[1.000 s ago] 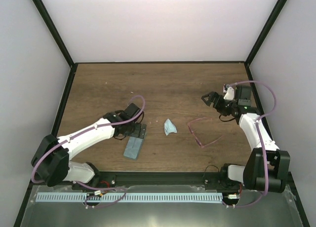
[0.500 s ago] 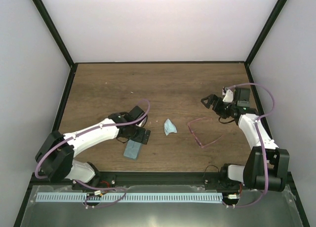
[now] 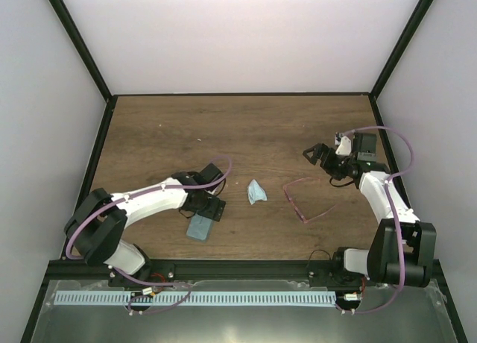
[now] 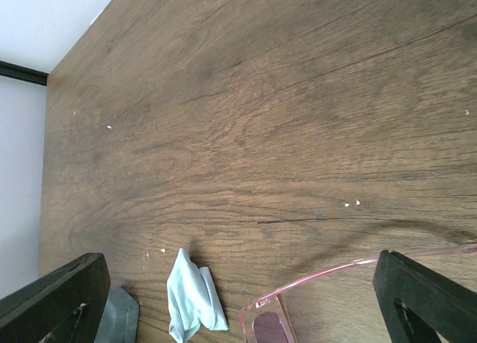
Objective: Organize the sunglasses
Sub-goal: Pick up the sunglasses case at the center of the board.
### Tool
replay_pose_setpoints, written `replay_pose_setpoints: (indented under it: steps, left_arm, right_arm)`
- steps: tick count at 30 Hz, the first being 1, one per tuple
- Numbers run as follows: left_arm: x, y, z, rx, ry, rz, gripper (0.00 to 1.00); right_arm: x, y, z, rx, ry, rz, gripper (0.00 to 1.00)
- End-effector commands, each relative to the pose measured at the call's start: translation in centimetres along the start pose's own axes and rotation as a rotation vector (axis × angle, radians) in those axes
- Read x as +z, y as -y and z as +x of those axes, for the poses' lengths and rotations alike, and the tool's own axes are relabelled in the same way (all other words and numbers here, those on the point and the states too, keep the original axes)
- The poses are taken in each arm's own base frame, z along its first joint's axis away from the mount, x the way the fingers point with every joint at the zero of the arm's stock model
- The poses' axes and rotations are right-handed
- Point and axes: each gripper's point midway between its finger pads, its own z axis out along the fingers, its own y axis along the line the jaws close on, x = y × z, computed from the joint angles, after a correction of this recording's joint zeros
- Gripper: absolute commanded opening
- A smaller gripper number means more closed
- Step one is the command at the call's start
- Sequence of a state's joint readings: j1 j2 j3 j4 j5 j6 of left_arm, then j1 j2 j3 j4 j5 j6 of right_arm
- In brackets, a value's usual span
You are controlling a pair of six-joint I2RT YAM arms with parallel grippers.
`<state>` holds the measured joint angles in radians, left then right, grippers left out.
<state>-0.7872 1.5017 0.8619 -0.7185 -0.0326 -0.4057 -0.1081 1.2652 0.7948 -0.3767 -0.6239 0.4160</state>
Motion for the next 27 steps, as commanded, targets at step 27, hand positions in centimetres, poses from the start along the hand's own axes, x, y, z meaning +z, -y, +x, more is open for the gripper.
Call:
replay_pose_setpoints:
  steps: [27]
  left_arm:
    - [-7.7, 8.6, -11.0, -0.058, 0.233, 0.489, 0.59]
  right_arm:
    - [-0.4, -5.2, 1.8, -0.094, -0.037, -0.14, 0.99]
